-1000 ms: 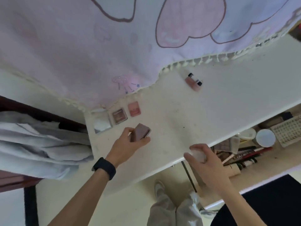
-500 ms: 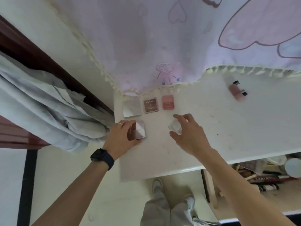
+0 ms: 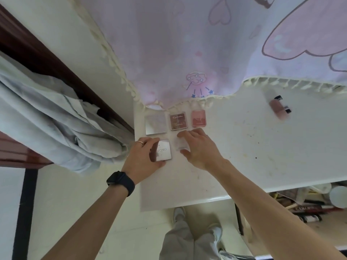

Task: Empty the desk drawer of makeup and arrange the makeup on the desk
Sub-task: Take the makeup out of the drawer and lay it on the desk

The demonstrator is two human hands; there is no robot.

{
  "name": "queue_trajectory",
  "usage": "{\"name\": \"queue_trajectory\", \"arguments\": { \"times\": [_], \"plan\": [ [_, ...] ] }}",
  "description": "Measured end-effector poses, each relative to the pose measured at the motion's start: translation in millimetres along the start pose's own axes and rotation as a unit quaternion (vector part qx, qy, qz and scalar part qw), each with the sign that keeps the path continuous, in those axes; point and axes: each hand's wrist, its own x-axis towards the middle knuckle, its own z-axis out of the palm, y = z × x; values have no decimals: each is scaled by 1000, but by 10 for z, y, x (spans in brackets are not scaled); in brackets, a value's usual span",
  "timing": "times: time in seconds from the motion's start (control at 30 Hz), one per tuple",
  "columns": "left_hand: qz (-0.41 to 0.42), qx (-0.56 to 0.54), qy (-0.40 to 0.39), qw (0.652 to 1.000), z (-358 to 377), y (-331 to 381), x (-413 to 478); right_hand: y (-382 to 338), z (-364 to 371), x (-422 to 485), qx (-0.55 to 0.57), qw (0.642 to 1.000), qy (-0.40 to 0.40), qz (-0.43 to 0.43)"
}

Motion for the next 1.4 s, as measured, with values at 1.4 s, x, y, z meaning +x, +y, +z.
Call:
{"name": "queue_trajectory", "arguments": {
  "times": [1.4],
  "plan": [
    [342,218,-227,885,2723,2587,-956,2140,7,-3289,109,885,63,448]
  ]
}}
